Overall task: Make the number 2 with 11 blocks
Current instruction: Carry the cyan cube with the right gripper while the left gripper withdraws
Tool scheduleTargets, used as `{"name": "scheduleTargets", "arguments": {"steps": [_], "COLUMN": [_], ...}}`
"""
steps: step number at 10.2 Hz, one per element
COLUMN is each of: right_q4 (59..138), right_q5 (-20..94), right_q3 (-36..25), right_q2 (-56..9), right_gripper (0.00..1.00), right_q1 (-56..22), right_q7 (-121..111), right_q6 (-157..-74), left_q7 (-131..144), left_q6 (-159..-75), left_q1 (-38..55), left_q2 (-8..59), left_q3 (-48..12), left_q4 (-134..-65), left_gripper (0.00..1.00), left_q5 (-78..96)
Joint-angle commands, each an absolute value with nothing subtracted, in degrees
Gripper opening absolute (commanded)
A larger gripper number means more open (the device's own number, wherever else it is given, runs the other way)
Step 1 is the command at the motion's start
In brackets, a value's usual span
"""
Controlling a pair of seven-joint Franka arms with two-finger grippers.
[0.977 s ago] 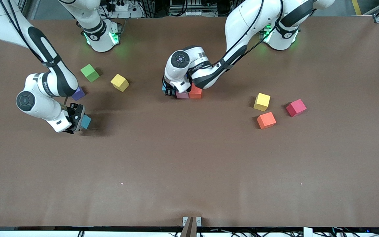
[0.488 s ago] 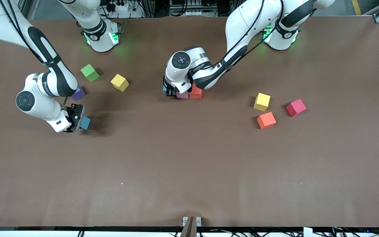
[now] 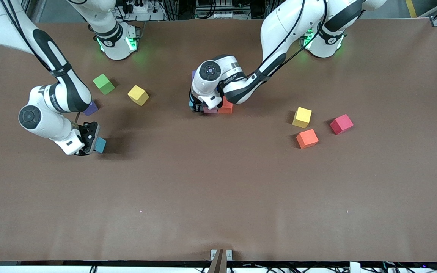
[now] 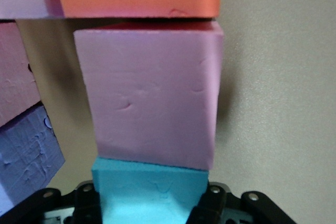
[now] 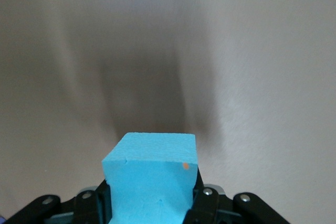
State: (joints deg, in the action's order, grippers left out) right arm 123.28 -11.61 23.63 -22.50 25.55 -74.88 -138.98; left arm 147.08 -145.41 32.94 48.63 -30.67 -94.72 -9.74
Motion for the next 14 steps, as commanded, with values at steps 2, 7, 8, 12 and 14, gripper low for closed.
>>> {"name": "scheduleTargets", "arguments": {"steps": [2,7,8,12,14], "right_q4": [120.33,119.09,118.74,118.83,119.00], "right_q5": [-10.55,-10.55,-10.55,-10.55,-10.11], "right_q3": [25.84,26.19,26.10,26.54,26.89], "right_q2": [-21.62,-21.36,-21.10,-20.57,-20.39], "right_gripper": [0.37,0.38,0.38,0.37,0.37], "right_q1": [25.49,23.30,22.16,18.11,16.70], "right_q7": [-75.32,-72.25,-70.33,-59.79,-56.18], "right_q6": [-136.05,-136.14,-135.97,-135.97,-135.97], "left_q7": [145.46,145.81,145.90,145.90,145.90], "left_q6": [-146.60,-146.43,-146.25,-142.74,-139.59], "left_q1": [32.87,32.96,32.87,32.70,32.43], "left_q2": [48.87,48.34,48.08,45.45,43.17], "left_q3": [-30.67,-30.67,-30.67,-31.20,-31.20], "left_q4": [-95.10,-94.48,-94.31,-93.96,-93.52], "left_gripper": [0.00,1.00,1.00,1.00,1.00], "left_q5": [-9.23,-9.14,-9.14,-8.44,-8.35]}}
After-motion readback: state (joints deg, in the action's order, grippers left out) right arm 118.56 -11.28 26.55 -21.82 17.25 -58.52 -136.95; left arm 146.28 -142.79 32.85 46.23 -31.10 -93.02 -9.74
